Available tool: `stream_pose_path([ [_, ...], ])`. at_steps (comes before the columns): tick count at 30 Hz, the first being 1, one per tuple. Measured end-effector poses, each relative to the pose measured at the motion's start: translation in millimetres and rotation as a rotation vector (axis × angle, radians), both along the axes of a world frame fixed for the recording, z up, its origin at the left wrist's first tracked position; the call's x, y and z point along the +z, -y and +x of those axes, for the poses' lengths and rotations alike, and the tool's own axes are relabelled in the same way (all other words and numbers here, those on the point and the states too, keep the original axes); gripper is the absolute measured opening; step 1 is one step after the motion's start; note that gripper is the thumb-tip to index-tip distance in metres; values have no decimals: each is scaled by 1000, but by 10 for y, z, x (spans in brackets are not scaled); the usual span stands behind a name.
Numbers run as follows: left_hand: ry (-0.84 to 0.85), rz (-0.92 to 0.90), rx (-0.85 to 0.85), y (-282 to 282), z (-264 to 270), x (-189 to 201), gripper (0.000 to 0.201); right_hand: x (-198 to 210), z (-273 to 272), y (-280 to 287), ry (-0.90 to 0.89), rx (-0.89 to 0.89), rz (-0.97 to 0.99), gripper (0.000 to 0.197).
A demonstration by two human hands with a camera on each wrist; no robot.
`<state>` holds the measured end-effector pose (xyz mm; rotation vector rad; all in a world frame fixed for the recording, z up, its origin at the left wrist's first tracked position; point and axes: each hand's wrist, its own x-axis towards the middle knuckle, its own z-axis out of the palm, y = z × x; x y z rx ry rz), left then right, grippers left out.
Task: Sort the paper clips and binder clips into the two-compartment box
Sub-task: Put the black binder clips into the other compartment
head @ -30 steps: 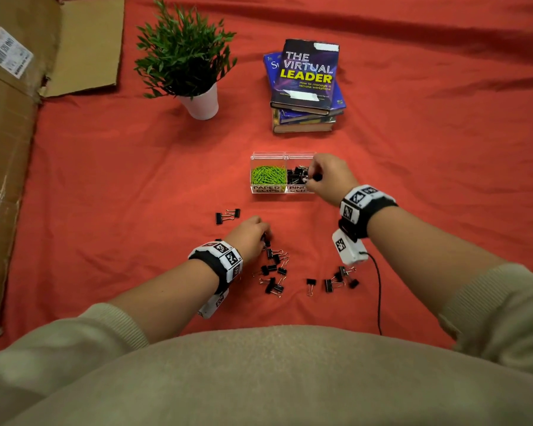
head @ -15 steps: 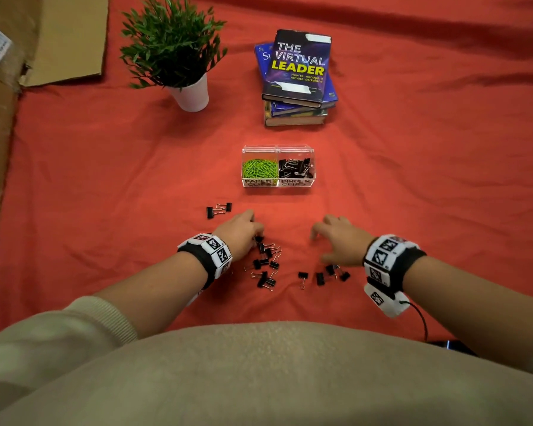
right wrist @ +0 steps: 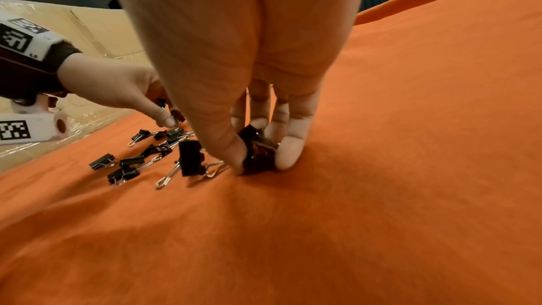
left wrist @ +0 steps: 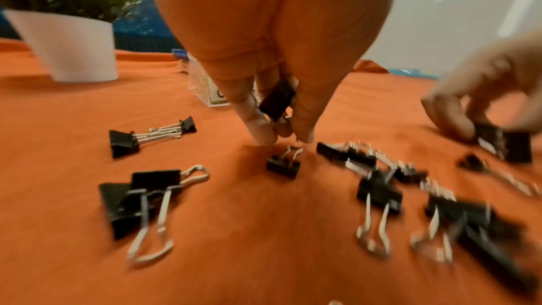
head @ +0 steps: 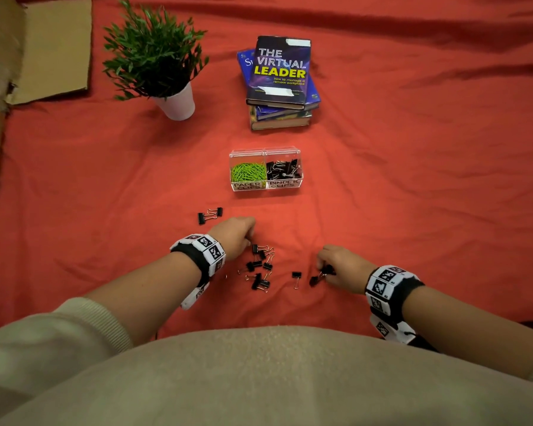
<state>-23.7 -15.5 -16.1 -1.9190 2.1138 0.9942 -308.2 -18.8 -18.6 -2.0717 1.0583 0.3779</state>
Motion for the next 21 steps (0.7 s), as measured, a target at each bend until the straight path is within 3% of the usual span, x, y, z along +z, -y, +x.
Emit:
stream_pose_path([
  [4,-179,-27,190,143,-69,133,17,24,72,66,48,-87,19,15],
  [8,-256,-103,258,451,-221,314,17,7,160,236,49,-228,23,12],
  [11,-214,-182,306,776,-312,396,16,-29,251,388,66,-371,75,10],
  [16,-156,-214,356,1178,-415,439,16,109,428,679,306,-738,274,22],
  [21,-99,-192,302,1222,-418,347,19,380,654,1142,494,-834,244,20],
])
